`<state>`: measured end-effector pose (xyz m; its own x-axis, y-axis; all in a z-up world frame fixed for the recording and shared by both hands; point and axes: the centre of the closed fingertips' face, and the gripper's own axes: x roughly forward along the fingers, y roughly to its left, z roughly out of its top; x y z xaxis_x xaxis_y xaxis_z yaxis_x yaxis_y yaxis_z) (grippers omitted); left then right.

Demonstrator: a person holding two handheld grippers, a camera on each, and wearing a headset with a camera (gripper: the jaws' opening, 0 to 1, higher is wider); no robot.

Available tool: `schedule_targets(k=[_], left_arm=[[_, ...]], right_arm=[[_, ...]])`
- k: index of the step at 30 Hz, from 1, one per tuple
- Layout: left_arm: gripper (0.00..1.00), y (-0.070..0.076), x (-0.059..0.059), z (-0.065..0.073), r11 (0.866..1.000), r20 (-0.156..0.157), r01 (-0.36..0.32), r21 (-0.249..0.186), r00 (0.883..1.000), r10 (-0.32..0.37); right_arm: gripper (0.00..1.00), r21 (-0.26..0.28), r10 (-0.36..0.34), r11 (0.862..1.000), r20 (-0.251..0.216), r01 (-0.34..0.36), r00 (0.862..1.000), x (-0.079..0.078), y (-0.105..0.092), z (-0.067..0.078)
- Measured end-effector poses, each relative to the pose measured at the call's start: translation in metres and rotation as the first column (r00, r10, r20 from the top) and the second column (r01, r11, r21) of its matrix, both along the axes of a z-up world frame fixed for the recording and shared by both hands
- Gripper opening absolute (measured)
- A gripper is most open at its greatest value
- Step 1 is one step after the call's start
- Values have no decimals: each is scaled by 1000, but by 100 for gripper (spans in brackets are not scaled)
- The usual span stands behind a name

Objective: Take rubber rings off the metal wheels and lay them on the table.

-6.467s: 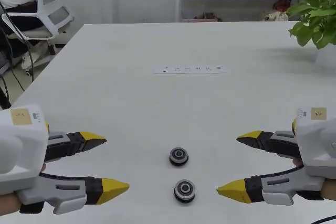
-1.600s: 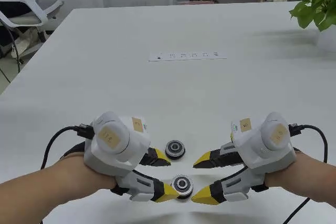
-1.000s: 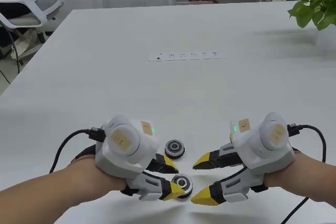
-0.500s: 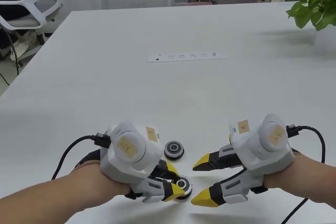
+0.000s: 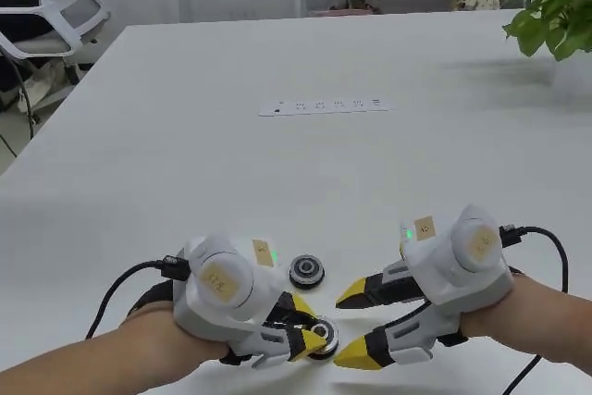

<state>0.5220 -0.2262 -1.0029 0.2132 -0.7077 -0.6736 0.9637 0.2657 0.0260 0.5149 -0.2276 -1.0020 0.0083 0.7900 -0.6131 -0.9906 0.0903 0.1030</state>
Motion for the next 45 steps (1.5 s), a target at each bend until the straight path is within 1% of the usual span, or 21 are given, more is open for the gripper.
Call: schedule_targets(k=[4,12,18,22,25,30,35,38,40,45], left_arm=[[14,0,0,0,1000,7,-4,1,1000,4],[14,0,0,0,1000,13,-11,-2,1000,11],[14,0,0,-1,1000,17,-10,-2,1000,10],[14,0,0,-1,1000,18,-11,-3,1000,11],[14,0,0,-1,1000,18,-13,-4,1000,13],[14,0,-1,-1,1000,19,-15,-5,1000,15],[14,0,0,-1,1000,20,-15,-5,1000,15],[14,0,0,-1,1000,22,-14,-6,1000,14],[14,0,0,-1,1000,22,-14,-6,1000,14],[14,0,0,-1,1000,22,-15,-6,1000,15]], right_arm=[[36,-10,12,1000,0,-12,1000,-1,1,-2],[31,-8,25,1000,-18,-25,1000,-1,6,-5],[29,-1,10,1000,-26,-10,1000,-2,10,-9],[29,-1,0,1000,-36,0,999,-3,9,-12],[28,4,-14,1000,-37,14,999,-1,9,-12],[29,-5,-22,1000,-29,22,999,-1,10,-17],[25,4,-24,1000,-16,24,1000,1,12,-15],[25,5,-24,1000,-14,24,1000,0,11,-15],[24,4,-18,1000,-3,18,1000,0,10,-15],[23,-1,-13,1000,7,14,1000,0,7,-16]])
